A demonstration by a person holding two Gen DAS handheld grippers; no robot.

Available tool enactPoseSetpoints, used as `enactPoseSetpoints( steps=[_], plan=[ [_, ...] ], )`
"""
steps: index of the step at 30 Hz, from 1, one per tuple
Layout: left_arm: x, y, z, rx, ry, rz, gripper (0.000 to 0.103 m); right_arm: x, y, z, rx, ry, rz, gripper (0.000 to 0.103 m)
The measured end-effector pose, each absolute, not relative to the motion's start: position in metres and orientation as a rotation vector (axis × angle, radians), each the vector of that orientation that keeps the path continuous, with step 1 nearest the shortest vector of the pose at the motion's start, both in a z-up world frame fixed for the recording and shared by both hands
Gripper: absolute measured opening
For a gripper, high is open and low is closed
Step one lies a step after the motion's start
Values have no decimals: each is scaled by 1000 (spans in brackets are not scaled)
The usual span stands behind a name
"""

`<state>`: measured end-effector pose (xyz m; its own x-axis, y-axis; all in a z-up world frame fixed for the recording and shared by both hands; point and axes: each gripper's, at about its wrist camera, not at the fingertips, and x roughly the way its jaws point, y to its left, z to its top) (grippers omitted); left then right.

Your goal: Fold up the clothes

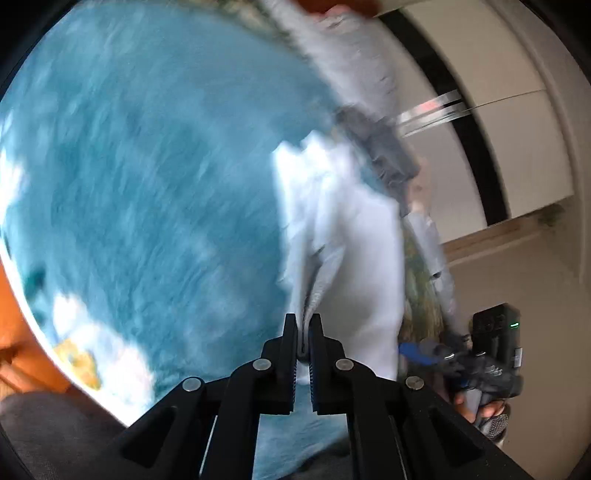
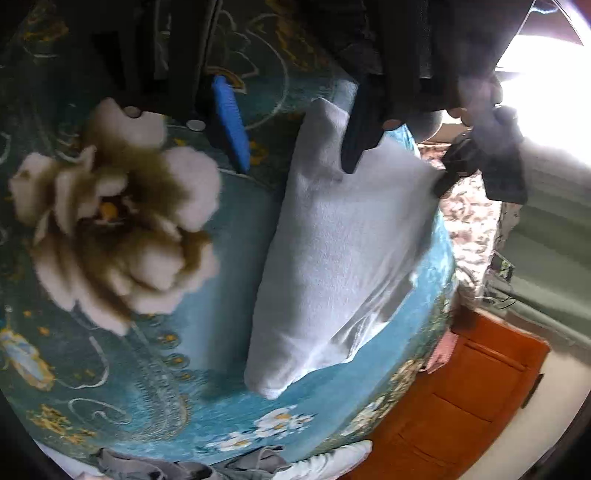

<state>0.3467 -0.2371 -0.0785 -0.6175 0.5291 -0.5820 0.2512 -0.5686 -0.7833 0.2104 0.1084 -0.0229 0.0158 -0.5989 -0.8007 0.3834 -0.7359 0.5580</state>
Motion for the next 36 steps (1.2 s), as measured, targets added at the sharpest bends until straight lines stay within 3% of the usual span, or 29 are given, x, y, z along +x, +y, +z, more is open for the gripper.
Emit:
enactPoseSetpoints(
  steps=[6, 23, 25, 26, 27, 33, 36],
  plan=[
    [348, -229, -75, -1237, -1321, 2275, 6, 211, 105, -45, 1628, -333, -1693, 58],
    [355, -231, -89, -1199, -1415, 2172, 6, 221, 93, -58, 1621, -361, -1636, 62],
    [355, -231, -89, -1204, -1413, 2171, 6, 222, 92, -59, 1618, -361, -1637, 44],
    [355, -231, -89, -1208, -1412, 2170, 6, 223, 90, -60, 1627, -352, -1640, 26],
    [355, -230, -89, -1217, -1407, 2168, 7, 223, 88, -61, 1635, -342, -1646, 14],
    [352, -220, -87, -1273, -1339, 2160, 10, 219, 90, -48, 1655, -279, -1700, 7],
    [350, -216, -82, -1279, -1296, 2172, 26, 205, 98, -33, 1641, -225, -1743, 7]
  ],
)
